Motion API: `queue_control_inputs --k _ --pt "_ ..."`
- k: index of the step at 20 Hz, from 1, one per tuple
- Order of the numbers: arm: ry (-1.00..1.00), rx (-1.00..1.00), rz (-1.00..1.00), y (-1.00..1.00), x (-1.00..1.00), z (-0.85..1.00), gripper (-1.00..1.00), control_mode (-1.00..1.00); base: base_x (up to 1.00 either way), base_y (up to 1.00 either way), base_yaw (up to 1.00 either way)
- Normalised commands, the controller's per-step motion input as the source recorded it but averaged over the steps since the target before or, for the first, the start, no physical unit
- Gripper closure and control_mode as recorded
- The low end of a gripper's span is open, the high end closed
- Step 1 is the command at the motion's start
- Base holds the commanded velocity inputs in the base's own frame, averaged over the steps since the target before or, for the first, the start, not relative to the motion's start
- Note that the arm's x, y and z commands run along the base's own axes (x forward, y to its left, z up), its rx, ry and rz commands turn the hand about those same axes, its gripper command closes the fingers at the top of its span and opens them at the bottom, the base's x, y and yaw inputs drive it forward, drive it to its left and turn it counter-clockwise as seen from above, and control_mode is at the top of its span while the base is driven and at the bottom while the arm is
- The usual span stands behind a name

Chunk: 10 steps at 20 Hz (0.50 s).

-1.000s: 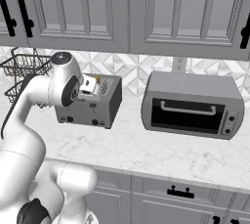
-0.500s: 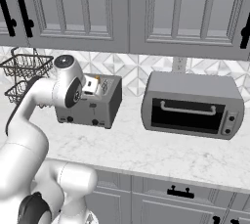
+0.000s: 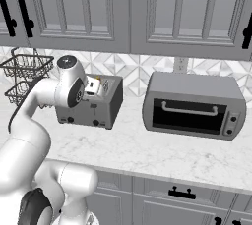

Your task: Start the toaster. Once the lever pops up, take the bread to the plate on the dining counter.

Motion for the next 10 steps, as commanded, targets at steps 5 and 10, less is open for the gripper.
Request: queue_control_inputs --k 5,10 --pt "0.00 0.00 0.00 0.02 0.11 -0.17 1.00 -1.00 0.00 0.00 0.00" --pt "0.00 0.00 0.00 0.09 0.32 0.00 1.00 -1.00 0.00 0.00 0.00"
